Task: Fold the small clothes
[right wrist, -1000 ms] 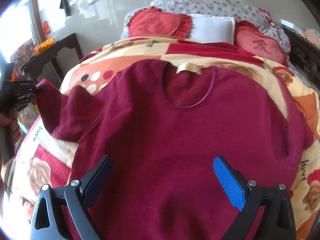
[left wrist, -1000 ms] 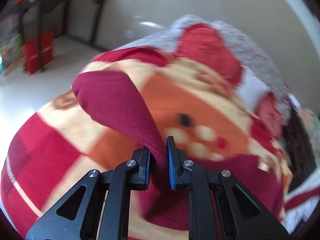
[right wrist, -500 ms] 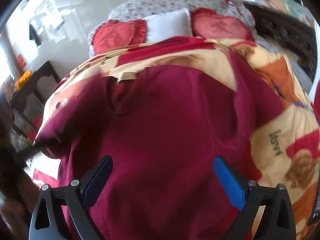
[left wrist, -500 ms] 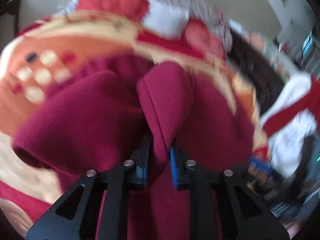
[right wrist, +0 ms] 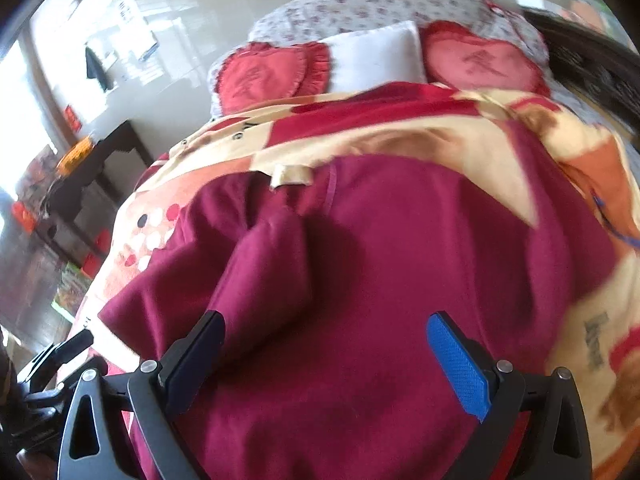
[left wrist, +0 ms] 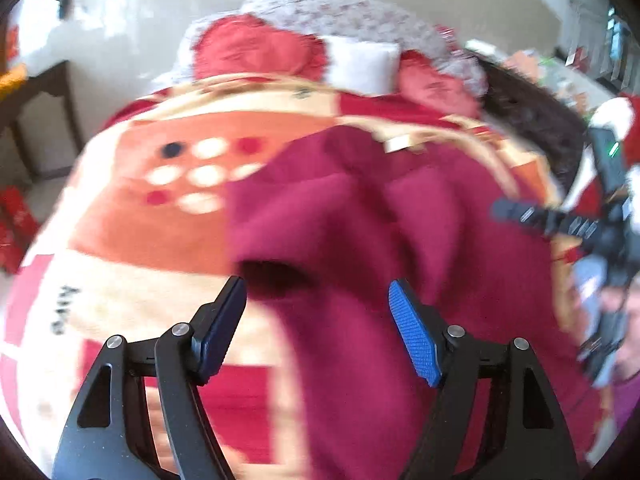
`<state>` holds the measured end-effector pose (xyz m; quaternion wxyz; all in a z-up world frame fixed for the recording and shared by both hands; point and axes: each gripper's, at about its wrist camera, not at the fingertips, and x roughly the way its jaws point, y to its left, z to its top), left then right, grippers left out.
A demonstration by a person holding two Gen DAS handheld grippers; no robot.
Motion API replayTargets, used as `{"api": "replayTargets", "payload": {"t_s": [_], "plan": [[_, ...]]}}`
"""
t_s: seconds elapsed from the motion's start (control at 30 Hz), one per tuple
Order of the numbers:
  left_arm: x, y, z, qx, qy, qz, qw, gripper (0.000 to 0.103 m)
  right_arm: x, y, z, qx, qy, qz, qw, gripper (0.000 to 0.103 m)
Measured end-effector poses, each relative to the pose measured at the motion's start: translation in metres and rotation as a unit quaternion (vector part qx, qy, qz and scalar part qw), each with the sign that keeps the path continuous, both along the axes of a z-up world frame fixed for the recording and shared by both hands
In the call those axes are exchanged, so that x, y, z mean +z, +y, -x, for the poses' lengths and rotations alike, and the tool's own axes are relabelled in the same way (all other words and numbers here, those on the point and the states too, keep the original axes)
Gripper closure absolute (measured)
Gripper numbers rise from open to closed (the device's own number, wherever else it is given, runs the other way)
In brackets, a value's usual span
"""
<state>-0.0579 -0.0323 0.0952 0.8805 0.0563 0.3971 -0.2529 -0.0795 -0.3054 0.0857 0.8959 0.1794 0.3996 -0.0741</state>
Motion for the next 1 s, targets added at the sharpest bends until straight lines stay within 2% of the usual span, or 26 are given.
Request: {"api": "replayTargets", "payload": {"t_s": [0.07, 0.17, 0.27, 0.33, 0.37, 0.4, 0.5, 0.63, 0.8, 0.9, 1.0], "plan": [[-0.013, 0.011, -0.01, 0.029, 0.017, -0.021, 0.9992, 0.029, -0.001, 0.006, -0.018, 0.007, 0.01, 0.003, 1.0, 0.003], [-0.026, 0.022, -0.021, 0.058, 0.042, -0.018, 0.9973, 0.029, -0.003, 0.027, -0.042, 0.024, 0.019, 0.001, 1.0, 0.003], [-0.036, 0.02, -0.022, 0.067, 0.056, -0.015, 0.9961, 0.029, -0.015, 0.057, -0.064, 0.041, 0.044, 0.039, 0.997, 0.003], [-0.04, 0.013, -0.023, 0.061, 0.06, -0.019, 0.9961, 0.029, -0.031, 0.074, -0.074, 0.044, 0.083, 0.096, 0.991, 0.01], [-0.041, 0.01, -0.021, 0.06, 0.059, -0.022, 0.9962, 0.029, -0.038, 0.077, -0.074, 0.035, 0.104, 0.127, 0.986, 0.021], [-0.041, 0.01, -0.019, 0.058, 0.055, -0.027, 0.9965, 0.029, -0.041, 0.074, -0.068, 0.028, 0.116, 0.133, 0.984, 0.023], [-0.042, 0.013, -0.019, 0.058, 0.044, -0.028, 0.9969, 0.029, -0.034, 0.042, -0.026, -0.019, 0.098, 0.092, 0.991, 0.022], [-0.048, 0.02, -0.027, 0.072, 0.064, -0.016, 0.9952, 0.029, -0.021, -0.008, 0.035, -0.079, 0.079, 0.05, 0.993, 0.021], [-0.044, 0.021, -0.022, 0.074, 0.062, -0.003, 0.9954, 0.029, -0.007, -0.027, 0.062, -0.066, 0.053, 0.018, 0.996, 0.021], [-0.04, 0.021, -0.016, 0.066, 0.051, -0.011, 0.9964, 0.029, 0.0, -0.027, 0.061, -0.061, 0.034, 0.025, 0.997, 0.019], [-0.04, 0.022, -0.015, 0.062, 0.048, -0.023, 0.9966, 0.029, 0.004, -0.022, 0.045, -0.03, 0.03, 0.055, 0.998, 0.019]]}}
